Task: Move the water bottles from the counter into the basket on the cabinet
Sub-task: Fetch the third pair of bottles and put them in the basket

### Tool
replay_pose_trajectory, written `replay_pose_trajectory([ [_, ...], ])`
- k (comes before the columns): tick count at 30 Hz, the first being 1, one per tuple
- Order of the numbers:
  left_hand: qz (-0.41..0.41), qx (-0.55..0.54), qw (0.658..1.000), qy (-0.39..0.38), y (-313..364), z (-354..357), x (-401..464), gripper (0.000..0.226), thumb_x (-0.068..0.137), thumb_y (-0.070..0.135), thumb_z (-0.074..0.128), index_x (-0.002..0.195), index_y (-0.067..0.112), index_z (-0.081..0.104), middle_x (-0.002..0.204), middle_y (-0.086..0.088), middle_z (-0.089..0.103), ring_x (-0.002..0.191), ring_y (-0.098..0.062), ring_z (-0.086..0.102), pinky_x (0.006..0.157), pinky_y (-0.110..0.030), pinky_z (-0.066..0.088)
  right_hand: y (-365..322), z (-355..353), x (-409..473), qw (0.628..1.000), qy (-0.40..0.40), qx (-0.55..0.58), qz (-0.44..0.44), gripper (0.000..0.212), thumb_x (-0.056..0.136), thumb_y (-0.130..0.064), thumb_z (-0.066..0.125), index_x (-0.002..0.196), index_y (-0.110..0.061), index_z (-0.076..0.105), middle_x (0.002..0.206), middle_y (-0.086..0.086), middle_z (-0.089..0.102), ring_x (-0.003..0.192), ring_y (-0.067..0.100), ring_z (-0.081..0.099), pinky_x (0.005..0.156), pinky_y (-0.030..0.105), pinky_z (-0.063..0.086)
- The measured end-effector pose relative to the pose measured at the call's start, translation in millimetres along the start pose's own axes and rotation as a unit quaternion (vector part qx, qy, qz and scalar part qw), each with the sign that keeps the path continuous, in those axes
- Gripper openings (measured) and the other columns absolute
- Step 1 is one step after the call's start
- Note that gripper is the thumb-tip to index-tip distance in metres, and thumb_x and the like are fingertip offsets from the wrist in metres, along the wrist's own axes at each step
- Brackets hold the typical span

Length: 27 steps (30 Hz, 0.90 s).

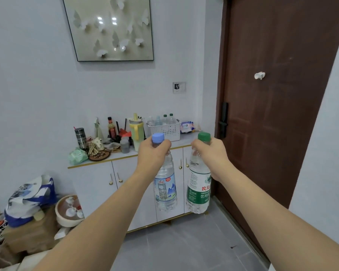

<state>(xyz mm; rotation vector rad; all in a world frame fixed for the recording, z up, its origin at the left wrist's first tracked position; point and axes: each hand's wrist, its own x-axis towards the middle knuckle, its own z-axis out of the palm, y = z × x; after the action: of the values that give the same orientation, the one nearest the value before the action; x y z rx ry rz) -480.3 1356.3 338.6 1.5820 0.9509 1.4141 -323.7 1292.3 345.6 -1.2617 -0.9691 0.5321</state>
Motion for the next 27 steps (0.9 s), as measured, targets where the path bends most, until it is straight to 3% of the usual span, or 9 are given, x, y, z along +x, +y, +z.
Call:
replay_pose_trajectory([
  [4, 0.009, 0.007, 1.000, 0.001, -21, 14, 49, 0.013, 0.075, 0.021, 0.064, 0.073, 0.008, 0.062, 0.059, 0.005, 0.061, 0.052, -0.005, 0.053, 0.052, -0.020, 0.045, 21, 16, 51, 1.000, 0.002, -0.012, 0.002, 0.013, 0.078, -0.014, 0.066, 0.066, -0.018, 0.064, 0.048, -0.013, 0.060, 0.043, -0.004, 0.052, 0.047, 0.012, 0.041],
  [8, 0.034, 0.014, 0.999, 0.001, -31, 31, 108, 0.020, 0.078, 0.017, 0.063, 0.079, -0.002, 0.060, 0.065, -0.005, 0.060, 0.053, -0.009, 0.050, 0.045, -0.015, 0.041, 32, 29, 114, 1.000, 0.004, 0.000, -0.002, 0.005, 0.076, -0.018, 0.066, 0.073, -0.015, 0.065, 0.062, -0.005, 0.063, 0.056, 0.007, 0.056, 0.057, 0.023, 0.043],
  [17, 0.035, 0.035, 0.998, 0.026, -56, 57, 227, 0.019, 0.072, 0.033, 0.062, 0.072, 0.014, 0.059, 0.056, 0.010, 0.057, 0.047, -0.003, 0.046, 0.056, -0.029, 0.042, 59, 62, 236, 1.000, -0.009, 0.001, -0.002, 0.018, 0.076, -0.021, 0.066, 0.085, -0.006, 0.069, 0.076, 0.003, 0.068, 0.060, 0.008, 0.060, 0.064, 0.027, 0.047],
  [21, 0.039, 0.041, 0.998, 0.015, -74, 64, 269, 0.024, 0.075, 0.029, 0.062, 0.076, 0.005, 0.061, 0.059, 0.004, 0.059, 0.051, -0.007, 0.049, 0.055, -0.028, 0.043, 73, 76, 272, 1.000, -0.009, 0.002, 0.005, 0.009, 0.077, -0.019, 0.066, 0.076, -0.011, 0.066, 0.067, 0.001, 0.063, 0.059, 0.011, 0.056, 0.060, 0.025, 0.046],
  [25, 0.052, 0.027, 0.998, -0.001, -97, 73, 314, 0.028, 0.076, 0.026, 0.061, 0.080, -0.002, 0.059, 0.063, -0.001, 0.057, 0.050, -0.007, 0.045, 0.050, -0.021, 0.039, 89, 93, 315, 1.000, -0.002, -0.003, 0.009, 0.019, 0.079, -0.017, 0.066, 0.090, -0.001, 0.069, 0.073, 0.002, 0.065, 0.056, 0.007, 0.058, 0.061, 0.025, 0.047],
  [27, 0.053, 0.019, 0.998, -0.009, -107, 77, 340, 0.026, 0.077, 0.025, 0.062, 0.080, -0.001, 0.059, 0.064, -0.002, 0.058, 0.053, -0.009, 0.048, 0.055, -0.025, 0.043, 96, 103, 338, 1.000, 0.000, -0.006, 0.007, 0.021, 0.079, -0.017, 0.066, 0.092, -0.001, 0.068, 0.074, 0.003, 0.065, 0.058, 0.008, 0.059, 0.061, 0.026, 0.046],
])
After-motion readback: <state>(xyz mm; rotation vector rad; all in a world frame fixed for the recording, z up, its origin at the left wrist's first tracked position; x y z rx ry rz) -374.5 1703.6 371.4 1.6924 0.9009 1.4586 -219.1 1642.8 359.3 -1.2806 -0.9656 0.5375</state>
